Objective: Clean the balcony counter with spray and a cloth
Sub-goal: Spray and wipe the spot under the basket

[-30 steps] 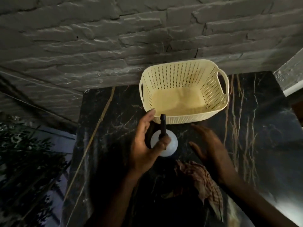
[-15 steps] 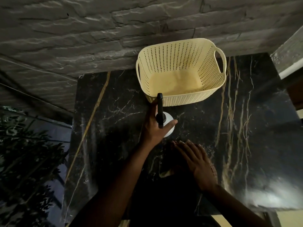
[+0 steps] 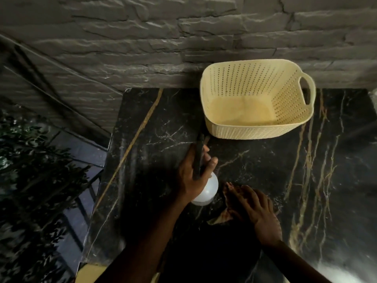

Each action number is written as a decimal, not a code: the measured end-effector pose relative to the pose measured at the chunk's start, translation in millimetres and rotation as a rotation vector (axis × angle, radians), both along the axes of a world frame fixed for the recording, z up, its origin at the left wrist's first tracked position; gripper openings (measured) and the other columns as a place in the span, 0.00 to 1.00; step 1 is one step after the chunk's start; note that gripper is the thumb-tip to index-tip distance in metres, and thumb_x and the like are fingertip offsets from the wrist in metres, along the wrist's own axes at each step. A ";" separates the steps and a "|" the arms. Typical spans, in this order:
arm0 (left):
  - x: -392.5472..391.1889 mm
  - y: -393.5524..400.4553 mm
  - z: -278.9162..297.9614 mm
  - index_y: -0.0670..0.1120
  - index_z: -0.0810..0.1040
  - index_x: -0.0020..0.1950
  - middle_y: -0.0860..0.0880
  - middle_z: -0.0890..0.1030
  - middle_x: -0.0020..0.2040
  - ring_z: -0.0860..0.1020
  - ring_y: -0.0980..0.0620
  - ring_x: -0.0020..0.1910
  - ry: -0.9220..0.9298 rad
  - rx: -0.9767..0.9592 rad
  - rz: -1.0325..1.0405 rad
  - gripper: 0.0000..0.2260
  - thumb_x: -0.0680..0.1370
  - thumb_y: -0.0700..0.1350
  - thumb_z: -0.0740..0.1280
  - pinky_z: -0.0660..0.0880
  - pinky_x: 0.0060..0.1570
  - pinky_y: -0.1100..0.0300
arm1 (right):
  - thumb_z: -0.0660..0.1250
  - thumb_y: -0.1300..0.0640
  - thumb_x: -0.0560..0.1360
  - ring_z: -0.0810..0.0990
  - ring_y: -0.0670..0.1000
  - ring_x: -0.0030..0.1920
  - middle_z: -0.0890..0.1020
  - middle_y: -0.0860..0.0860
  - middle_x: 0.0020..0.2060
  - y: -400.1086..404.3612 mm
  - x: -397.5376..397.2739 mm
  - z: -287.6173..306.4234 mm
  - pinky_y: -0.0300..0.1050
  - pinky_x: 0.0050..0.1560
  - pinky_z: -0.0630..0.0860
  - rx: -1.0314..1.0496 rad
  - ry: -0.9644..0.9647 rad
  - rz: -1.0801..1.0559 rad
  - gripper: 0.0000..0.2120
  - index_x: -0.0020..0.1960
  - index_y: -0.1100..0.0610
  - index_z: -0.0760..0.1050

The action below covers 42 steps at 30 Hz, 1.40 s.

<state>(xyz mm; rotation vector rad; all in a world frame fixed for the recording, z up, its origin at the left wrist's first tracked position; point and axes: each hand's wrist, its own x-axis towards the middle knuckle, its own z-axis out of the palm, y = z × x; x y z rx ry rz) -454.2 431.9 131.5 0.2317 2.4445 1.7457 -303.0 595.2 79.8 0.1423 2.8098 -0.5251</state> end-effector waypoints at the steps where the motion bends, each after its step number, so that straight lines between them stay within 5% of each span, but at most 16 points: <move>1: 3.9 -13.3 -0.7 0.53 0.76 0.58 0.51 0.82 0.38 0.80 0.54 0.32 -0.060 0.060 0.063 0.19 0.69 0.58 0.71 0.79 0.43 0.55 | 0.42 0.35 0.77 0.62 0.60 0.68 0.66 0.53 0.69 -3.7 -5.5 0.7 0.60 0.66 0.64 0.000 -0.009 0.014 0.28 0.75 0.41 0.49; 5: 14.9 -56.4 7.0 0.49 0.76 0.49 0.53 0.77 0.31 0.77 0.62 0.27 -0.220 0.091 0.094 0.03 0.76 0.44 0.69 0.74 0.37 0.73 | 0.38 0.29 0.74 0.62 0.65 0.67 0.66 0.57 0.68 -21.8 -40.5 -2.2 0.66 0.64 0.64 0.012 -0.010 0.073 0.35 0.75 0.44 0.53; 7: 17.0 -79.3 8.2 0.48 0.77 0.48 0.52 0.77 0.30 0.76 0.60 0.26 -0.242 0.096 0.123 0.02 0.77 0.42 0.68 0.72 0.36 0.74 | 0.37 0.28 0.73 0.64 0.67 0.65 0.66 0.59 0.67 -39.7 -63.5 -6.2 0.67 0.63 0.65 0.040 -0.004 0.130 0.36 0.75 0.44 0.52; 12: 23.6 -134.0 8.5 0.49 0.80 0.49 0.53 0.82 0.37 0.77 0.57 0.28 -0.195 0.118 0.230 0.06 0.75 0.48 0.69 0.76 0.41 0.65 | 0.47 0.37 0.75 0.65 0.66 0.63 0.66 0.60 0.65 -101.3 -117.8 -13.3 0.65 0.61 0.66 0.076 0.066 0.310 0.29 0.74 0.45 0.53; 16: 37.1 -180.0 4.5 0.46 0.79 0.48 0.54 0.82 0.37 0.75 0.58 0.24 -0.197 0.124 0.261 0.04 0.74 0.42 0.69 0.75 0.31 0.65 | 0.54 0.42 0.73 0.68 0.63 0.55 0.70 0.60 0.58 -155.8 -140.9 -22.3 0.65 0.53 0.72 0.034 0.238 0.422 0.27 0.70 0.48 0.60; 20: 58.4 -224.8 -1.2 0.47 0.73 0.55 0.71 0.77 0.28 0.76 0.71 0.28 -0.289 0.057 0.285 0.07 0.78 0.45 0.66 0.71 0.33 0.76 | 0.55 0.43 0.73 0.70 0.64 0.55 0.71 0.59 0.58 -196.7 -149.1 -29.3 0.63 0.52 0.73 0.009 0.336 0.463 0.24 0.67 0.49 0.67; 25: 77.0 -275.9 -19.8 0.40 0.79 0.34 0.37 0.73 0.24 0.69 0.53 0.16 -0.389 0.147 0.566 0.19 0.70 0.56 0.72 0.68 0.22 0.63 | 0.53 0.40 0.76 0.69 0.60 0.57 0.75 0.57 0.57 -223.3 -156.4 -35.7 0.56 0.57 0.64 0.038 0.280 0.335 0.24 0.69 0.46 0.68; 28: 75.3 -284.0 -27.2 0.46 0.73 0.25 0.48 0.71 0.20 0.67 0.51 0.15 -0.520 0.090 0.622 0.19 0.70 0.55 0.73 0.66 0.25 0.62 | 0.54 0.40 0.75 0.72 0.61 0.56 0.76 0.58 0.57 -226.0 -160.8 -34.9 0.59 0.59 0.67 -0.015 0.286 0.313 0.23 0.67 0.46 0.68; 32: 49.7 -286.1 -22.4 0.43 0.80 0.35 0.49 0.79 0.25 0.71 0.50 0.17 -0.713 -0.074 0.380 0.17 0.74 0.56 0.70 0.68 0.24 0.63 | 0.55 0.42 0.77 0.74 0.62 0.55 0.76 0.57 0.57 -219.1 -187.7 -38.9 0.56 0.58 0.67 -0.032 0.377 0.358 0.20 0.66 0.47 0.69; 38: 17.4 -283.3 -24.0 0.45 0.79 0.33 0.47 0.78 0.27 0.74 0.50 0.22 -0.572 -0.225 0.401 0.16 0.73 0.56 0.70 0.71 0.29 0.62 | 0.55 0.45 0.78 0.70 0.60 0.62 0.72 0.55 0.65 -257.4 -231.6 -45.4 0.54 0.62 0.64 0.004 0.397 0.171 0.22 0.71 0.48 0.65; 42: 15.5 -283.3 -29.2 0.44 0.78 0.33 0.50 0.77 0.25 0.73 0.52 0.19 -0.665 -0.197 0.361 0.17 0.74 0.56 0.70 0.69 0.25 0.64 | 0.54 0.44 0.80 0.66 0.59 0.69 0.69 0.56 0.69 -271.0 -176.2 -43.4 0.50 0.69 0.60 -0.148 0.189 0.682 0.24 0.72 0.53 0.65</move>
